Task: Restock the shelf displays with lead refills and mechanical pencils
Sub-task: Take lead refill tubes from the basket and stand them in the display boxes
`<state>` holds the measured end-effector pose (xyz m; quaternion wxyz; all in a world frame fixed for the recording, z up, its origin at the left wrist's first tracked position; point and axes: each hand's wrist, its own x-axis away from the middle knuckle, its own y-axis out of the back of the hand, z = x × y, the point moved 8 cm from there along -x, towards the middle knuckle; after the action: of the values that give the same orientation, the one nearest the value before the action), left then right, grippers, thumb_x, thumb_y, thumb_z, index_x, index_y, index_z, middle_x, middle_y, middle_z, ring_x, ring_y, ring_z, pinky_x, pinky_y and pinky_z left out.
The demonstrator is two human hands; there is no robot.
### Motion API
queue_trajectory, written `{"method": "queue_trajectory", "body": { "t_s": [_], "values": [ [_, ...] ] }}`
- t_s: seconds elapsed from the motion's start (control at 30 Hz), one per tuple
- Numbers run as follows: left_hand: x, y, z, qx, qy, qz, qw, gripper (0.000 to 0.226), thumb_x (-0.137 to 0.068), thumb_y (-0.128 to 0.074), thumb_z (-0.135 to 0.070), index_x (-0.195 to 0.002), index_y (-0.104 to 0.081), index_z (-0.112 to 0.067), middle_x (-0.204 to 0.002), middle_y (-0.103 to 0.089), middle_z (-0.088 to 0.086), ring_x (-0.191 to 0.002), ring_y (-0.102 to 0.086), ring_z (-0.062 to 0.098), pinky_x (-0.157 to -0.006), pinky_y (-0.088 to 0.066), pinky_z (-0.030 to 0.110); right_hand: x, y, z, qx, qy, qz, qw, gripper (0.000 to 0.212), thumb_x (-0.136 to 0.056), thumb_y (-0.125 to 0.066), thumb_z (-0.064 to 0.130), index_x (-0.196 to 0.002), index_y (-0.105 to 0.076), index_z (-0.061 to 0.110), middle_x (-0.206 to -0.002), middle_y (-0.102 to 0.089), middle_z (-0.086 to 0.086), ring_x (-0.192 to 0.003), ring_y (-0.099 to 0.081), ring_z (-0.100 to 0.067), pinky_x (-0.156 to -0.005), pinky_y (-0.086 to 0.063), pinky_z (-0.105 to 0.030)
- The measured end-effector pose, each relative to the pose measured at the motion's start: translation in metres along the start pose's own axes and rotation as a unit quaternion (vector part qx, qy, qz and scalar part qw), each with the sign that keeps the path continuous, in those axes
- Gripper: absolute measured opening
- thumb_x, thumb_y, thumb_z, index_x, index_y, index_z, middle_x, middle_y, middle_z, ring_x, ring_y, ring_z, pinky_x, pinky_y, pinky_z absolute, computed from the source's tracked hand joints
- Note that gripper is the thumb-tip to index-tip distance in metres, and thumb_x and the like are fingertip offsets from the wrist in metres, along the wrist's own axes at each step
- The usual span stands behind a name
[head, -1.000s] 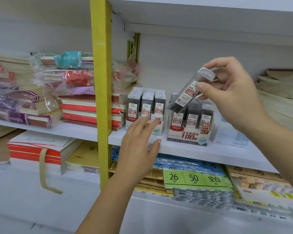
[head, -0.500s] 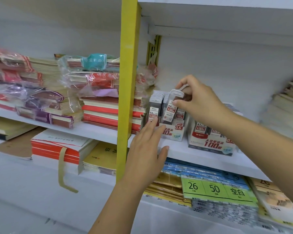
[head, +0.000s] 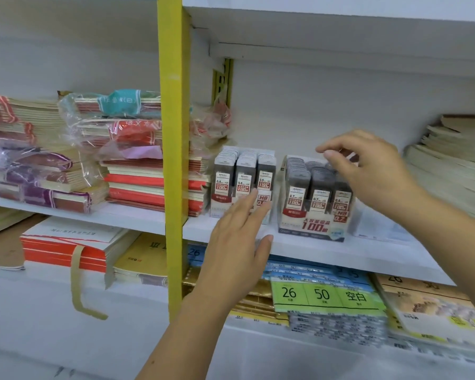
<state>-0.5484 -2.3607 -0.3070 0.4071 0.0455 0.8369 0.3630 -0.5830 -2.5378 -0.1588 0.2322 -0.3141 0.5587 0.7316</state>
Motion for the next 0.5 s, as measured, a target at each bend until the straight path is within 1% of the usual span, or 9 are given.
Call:
{"method": "queue_trajectory", "body": {
  "t_s": [0.07,0.1,0.17,0.2,0.27,0.33,0.4,0.47,0.5],
  "values": [
    [-0.001,-0.009,-0.014,0.004,-0.018,0.013,1.0,0.059,-0.104,-0.048,-0.034,-0.157,-0.023,-0.035,-0.167,-0.004,-0.017,-0.15,0.002,-0.002,-0.123,-0.007,0.029,0.013,0.009,-0.03,0.025,-0.027,0.019,0.999,0.019,-0.094,-0.057,0.026,-0.109,-0.069,0.026,-0.1,-0.056,0.006,-0.092,-0.054,-0.015,-0.088,-0.045,-0.037],
    [-0.002,-0.014,-0.02,0.002,-0.025,0.019,0.999,0.06,-0.104,-0.047,-0.034,-0.157,-0.02,-0.035,-0.167,-0.002,-0.016,-0.15,0.003,-0.002,-0.123,-0.006,0.028,0.019,0.009,-0.042,0.031,-0.041,0.042,0.998,0.021,-0.093,-0.06,0.026,-0.112,-0.069,0.025,-0.102,-0.056,0.006,-0.091,-0.055,-0.013,-0.088,-0.046,-0.036],
    [-0.003,-0.025,-0.03,0.0,-0.034,0.032,0.999,0.061,-0.104,-0.046,-0.036,-0.158,-0.017,-0.036,-0.168,0.004,-0.017,-0.148,0.008,-0.005,-0.122,-0.004,0.027,0.03,0.003,-0.06,0.021,-0.062,0.094,0.993,0.032,-0.087,-0.068,0.028,-0.118,-0.066,0.029,-0.103,-0.054,0.007,-0.087,-0.055,-0.004,-0.083,-0.048,-0.029],
    [-0.004,-0.03,-0.033,0.0,-0.035,0.037,0.999,0.061,-0.104,-0.046,-0.037,-0.158,-0.017,-0.037,-0.167,0.007,-0.018,-0.148,0.009,-0.005,-0.121,-0.004,0.026,0.033,0.0,-0.065,0.006,-0.068,0.105,0.992,0.038,-0.083,-0.072,0.029,-0.12,-0.064,0.031,-0.103,-0.054,0.009,-0.086,-0.055,-0.002,-0.081,-0.048,-0.026],
    [-0.005,-0.035,-0.036,0.002,-0.031,0.037,0.999,0.062,-0.103,-0.048,-0.038,-0.157,-0.018,-0.038,-0.167,0.01,-0.019,-0.15,0.005,-0.001,-0.119,-0.007,0.026,0.036,-0.001,-0.068,-0.021,-0.065,0.084,0.994,0.041,-0.078,-0.077,0.029,-0.117,-0.064,0.034,-0.1,-0.056,0.011,-0.087,-0.055,-0.002,-0.078,-0.046,-0.024],
    [-0.006,-0.036,-0.036,0.002,-0.027,0.026,0.999,0.062,-0.102,-0.05,-0.039,-0.156,-0.022,-0.039,-0.166,0.008,-0.02,-0.151,0.001,0.0,-0.117,-0.01,0.026,0.034,-0.001,-0.067,-0.017,-0.046,0.06,0.997,0.033,-0.076,-0.078,0.03,-0.106,-0.064,0.035,-0.097,-0.058,0.011,-0.088,-0.053,-0.006,-0.076,-0.042,-0.024],
    [-0.006,-0.034,-0.036,0.004,-0.023,0.016,1.0,0.061,-0.101,-0.053,-0.038,-0.155,-0.025,-0.039,-0.167,0.004,-0.02,-0.151,-0.002,0.001,-0.117,-0.012,0.026,0.03,0.0,-0.069,-0.027,-0.05,0.049,0.997,0.024,-0.077,-0.076,0.03,-0.095,-0.06,0.037,-0.095,-0.06,0.013,-0.087,-0.051,-0.002,-0.071,-0.037,-0.022],
    [-0.007,-0.029,-0.037,0.011,-0.018,0.0,1.0,0.059,-0.1,-0.055,-0.037,-0.154,-0.03,-0.037,-0.167,-0.006,-0.017,-0.151,-0.006,0.004,-0.117,-0.014,0.028,0.027,0.009,-0.072,-0.138,-0.089,0.02,0.986,0.023,-0.081,-0.075,0.022,-0.089,-0.057,0.036,-0.087,-0.065,0.015,-0.073,-0.054,0.007,-0.066,-0.038,-0.021],
    [-0.008,-0.026,-0.038,0.015,-0.018,-0.011,1.0,0.057,-0.099,-0.056,-0.036,-0.152,-0.034,-0.035,-0.166,-0.013,-0.014,-0.15,-0.009,0.006,-0.116,-0.014,0.028,0.027,0.018,-0.071,-0.209,-0.101,-0.01,0.973,0.026,-0.082,-0.074,0.016,-0.088,-0.056,0.034,-0.081,-0.066,0.013,-0.067,-0.055,0.006,-0.065,-0.041,-0.022]
  ]
}}
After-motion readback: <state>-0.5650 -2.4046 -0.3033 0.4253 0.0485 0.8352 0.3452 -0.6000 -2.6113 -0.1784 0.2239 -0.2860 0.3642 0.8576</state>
